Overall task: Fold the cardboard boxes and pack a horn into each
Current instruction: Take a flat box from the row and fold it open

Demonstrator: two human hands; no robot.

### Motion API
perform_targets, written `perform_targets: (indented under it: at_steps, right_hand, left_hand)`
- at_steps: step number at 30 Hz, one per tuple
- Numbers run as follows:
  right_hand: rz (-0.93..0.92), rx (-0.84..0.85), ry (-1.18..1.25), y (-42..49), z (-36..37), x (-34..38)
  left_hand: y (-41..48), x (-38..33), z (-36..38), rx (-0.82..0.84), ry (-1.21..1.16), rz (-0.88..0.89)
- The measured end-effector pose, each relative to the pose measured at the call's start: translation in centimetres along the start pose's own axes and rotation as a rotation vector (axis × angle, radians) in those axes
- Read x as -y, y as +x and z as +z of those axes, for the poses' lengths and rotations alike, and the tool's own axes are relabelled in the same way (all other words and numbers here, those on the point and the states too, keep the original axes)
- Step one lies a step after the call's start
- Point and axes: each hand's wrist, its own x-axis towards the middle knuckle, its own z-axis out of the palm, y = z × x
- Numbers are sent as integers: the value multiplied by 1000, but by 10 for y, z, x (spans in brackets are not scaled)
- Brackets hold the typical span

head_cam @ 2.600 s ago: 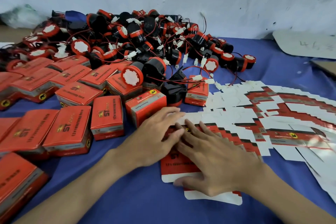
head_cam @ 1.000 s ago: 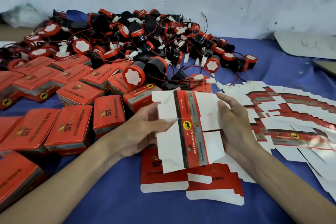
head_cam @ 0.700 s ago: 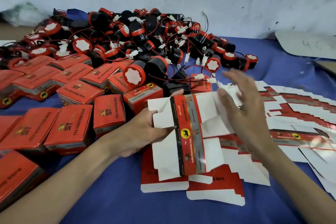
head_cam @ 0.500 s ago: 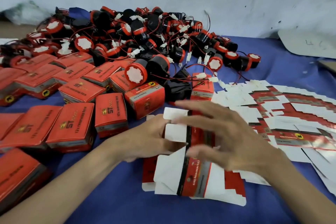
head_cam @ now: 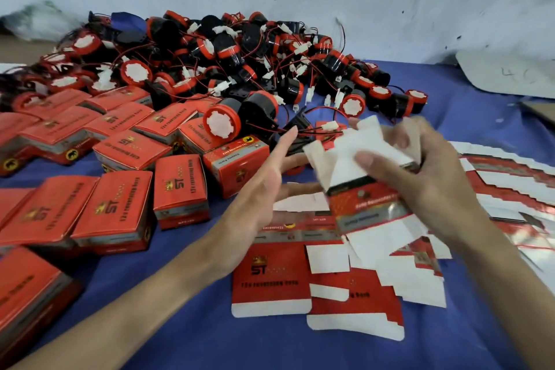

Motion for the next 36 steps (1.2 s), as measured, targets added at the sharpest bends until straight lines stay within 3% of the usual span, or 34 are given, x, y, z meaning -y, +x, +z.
perform_targets:
  at_steps: [5,9,14,22,31,36]
  right_hand:
    - [169,38,220,-2,14,4]
    - [63,5,207,-16,49,-7]
    - [111,-66,545,-29,67,-25]
    - [198,-116,595,-28,71,-32]
    - [141,-97,553,-27,74,-30]
    - [189,-54,582,-27,74,-28]
  left_hand:
    - [-5,7,6,47,94,189]
    - [-18,10,1,-81,68,297]
    - [-17,15,0,-219,26,282]
    - [-12,23,-3,-302,-18,251]
    - [-12,13,0,-79,89,214]
    - [-12,14,-2,-74,96,201]
